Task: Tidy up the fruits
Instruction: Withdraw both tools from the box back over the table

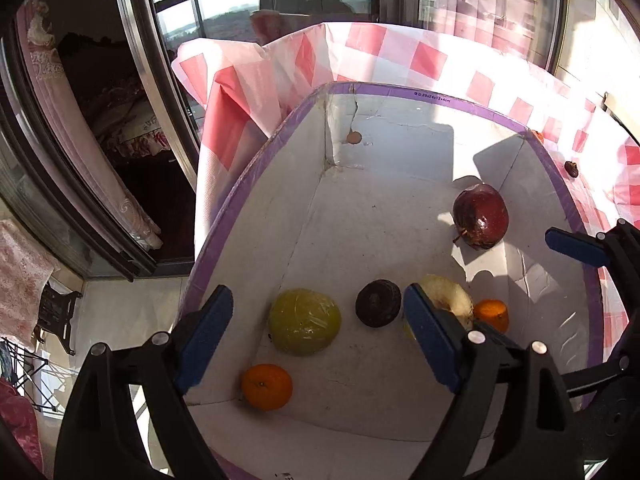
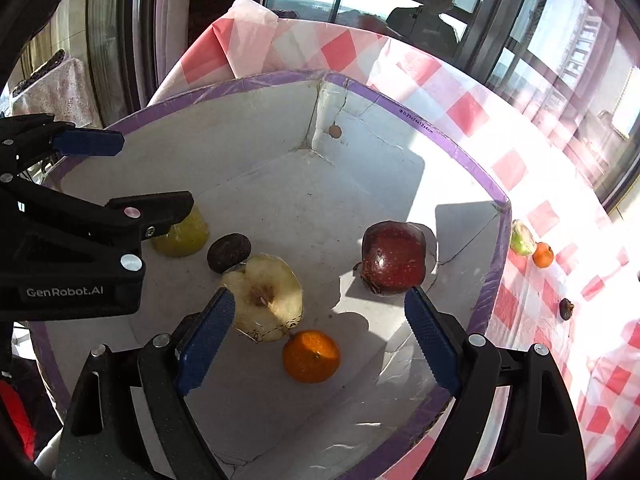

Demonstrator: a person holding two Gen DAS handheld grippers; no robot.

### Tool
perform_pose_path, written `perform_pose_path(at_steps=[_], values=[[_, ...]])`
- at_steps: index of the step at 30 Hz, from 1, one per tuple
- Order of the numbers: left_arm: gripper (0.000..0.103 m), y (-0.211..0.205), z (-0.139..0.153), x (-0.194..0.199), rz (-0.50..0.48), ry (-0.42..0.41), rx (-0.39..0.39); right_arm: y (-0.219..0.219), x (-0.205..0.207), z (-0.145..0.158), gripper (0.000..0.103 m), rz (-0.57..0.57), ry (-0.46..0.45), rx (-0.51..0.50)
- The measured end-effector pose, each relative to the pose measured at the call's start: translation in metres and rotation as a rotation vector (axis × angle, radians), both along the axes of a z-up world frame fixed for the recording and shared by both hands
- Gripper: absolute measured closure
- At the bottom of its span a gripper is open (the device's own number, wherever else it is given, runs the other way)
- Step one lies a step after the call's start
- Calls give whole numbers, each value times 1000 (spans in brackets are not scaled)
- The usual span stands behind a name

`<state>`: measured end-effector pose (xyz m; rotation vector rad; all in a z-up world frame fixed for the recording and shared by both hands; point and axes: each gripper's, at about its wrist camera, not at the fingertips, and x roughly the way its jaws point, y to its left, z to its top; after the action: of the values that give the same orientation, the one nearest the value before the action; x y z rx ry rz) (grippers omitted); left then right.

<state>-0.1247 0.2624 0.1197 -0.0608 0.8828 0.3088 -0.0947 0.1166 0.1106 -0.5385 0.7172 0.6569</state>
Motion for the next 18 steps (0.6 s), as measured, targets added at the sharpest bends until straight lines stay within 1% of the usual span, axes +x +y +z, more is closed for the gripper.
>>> perform_pose_path(at_steps=[1, 2, 3, 5, 7, 8, 9, 11, 13, 15, 17, 18], values=[[14, -8, 14, -5, 0, -60, 28, -11, -8, 8, 20, -2, -53, 59], [10, -21, 29, -11, -8, -133, 64, -25, -18, 17, 18, -3, -109, 131], [3, -37, 44, -19, -33, -213, 98, -40, -26, 24, 18, -12, -158, 190], [2, -73, 70, -33, -107, -362, 148, -72, -34, 35, 17, -62, -246, 286], [2, -112, 86, -42, -187, -491, 165, -112, -37, 40, 17, -143, -294, 359], [2, -131, 90, -43, -231, -539, 162, -132, -34, 38, 11, -194, -304, 389], [2, -151, 91, -42, -278, -569, 150, -155, -31, 35, 10, -245, -305, 423], [2, -188, 85, -32, -374, -589, 104, -198, -20, 21, 10, -345, -267, 472], [2, -222, 70, -14, -450, -566, 67, -242, -4, -1, 10, -491, -187, 492], [2, -253, 43, 22, -518, -495, 8, -281, 8, -18, 10, -613, -130, 537], [2, -275, 11, 58, -538, -396, -47, -313, 16, -31, 10, -705, -82, 579], [2, -282, -7, 78, -528, -336, -72, -324, 20, -37, 10, -741, -60, 587]])
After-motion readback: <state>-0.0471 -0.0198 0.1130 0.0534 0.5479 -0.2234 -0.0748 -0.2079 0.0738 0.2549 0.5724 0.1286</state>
